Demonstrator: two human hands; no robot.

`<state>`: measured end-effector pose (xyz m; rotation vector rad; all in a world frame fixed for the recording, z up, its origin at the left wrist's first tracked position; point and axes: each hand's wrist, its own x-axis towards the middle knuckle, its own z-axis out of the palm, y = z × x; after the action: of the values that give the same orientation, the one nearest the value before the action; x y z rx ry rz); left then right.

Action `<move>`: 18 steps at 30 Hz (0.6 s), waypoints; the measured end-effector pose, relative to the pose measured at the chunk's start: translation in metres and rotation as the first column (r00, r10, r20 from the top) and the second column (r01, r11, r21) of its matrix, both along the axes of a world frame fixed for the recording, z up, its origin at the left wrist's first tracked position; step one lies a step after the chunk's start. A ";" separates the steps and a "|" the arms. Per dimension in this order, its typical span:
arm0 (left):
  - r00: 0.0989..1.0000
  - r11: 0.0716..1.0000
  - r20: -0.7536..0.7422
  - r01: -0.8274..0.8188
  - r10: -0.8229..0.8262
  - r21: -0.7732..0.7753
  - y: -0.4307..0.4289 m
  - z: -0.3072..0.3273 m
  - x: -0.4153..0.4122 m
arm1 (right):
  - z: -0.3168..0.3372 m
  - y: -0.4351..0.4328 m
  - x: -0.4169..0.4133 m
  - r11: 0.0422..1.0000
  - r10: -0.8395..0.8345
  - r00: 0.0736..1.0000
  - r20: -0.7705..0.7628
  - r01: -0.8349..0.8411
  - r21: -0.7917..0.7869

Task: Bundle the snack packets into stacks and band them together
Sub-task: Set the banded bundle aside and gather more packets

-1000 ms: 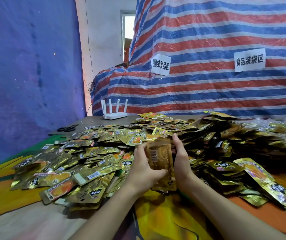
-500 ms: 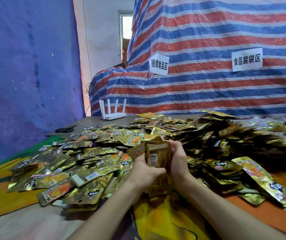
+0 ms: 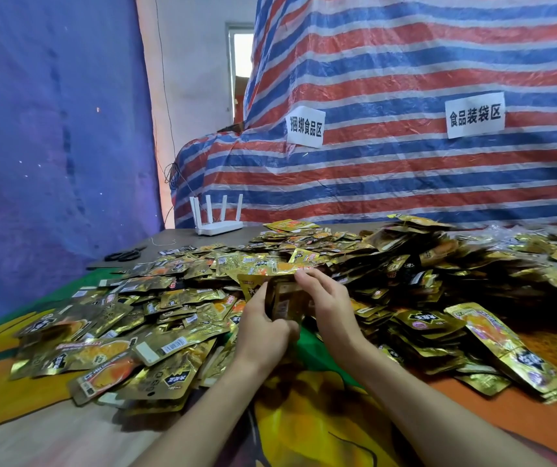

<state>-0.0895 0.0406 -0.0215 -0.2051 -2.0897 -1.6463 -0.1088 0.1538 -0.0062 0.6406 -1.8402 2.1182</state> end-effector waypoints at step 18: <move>0.996 0.995 -0.058 0.070 -0.067 0.066 0.000 0.001 -0.003 | -0.002 -0.012 -0.002 0.994 0.040 0.971 0.234 -0.015 -0.106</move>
<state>-0.0921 0.0406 -0.0207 -0.3002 -2.0017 -1.7289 -0.1109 0.1422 -0.0083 0.4072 -1.8298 2.3789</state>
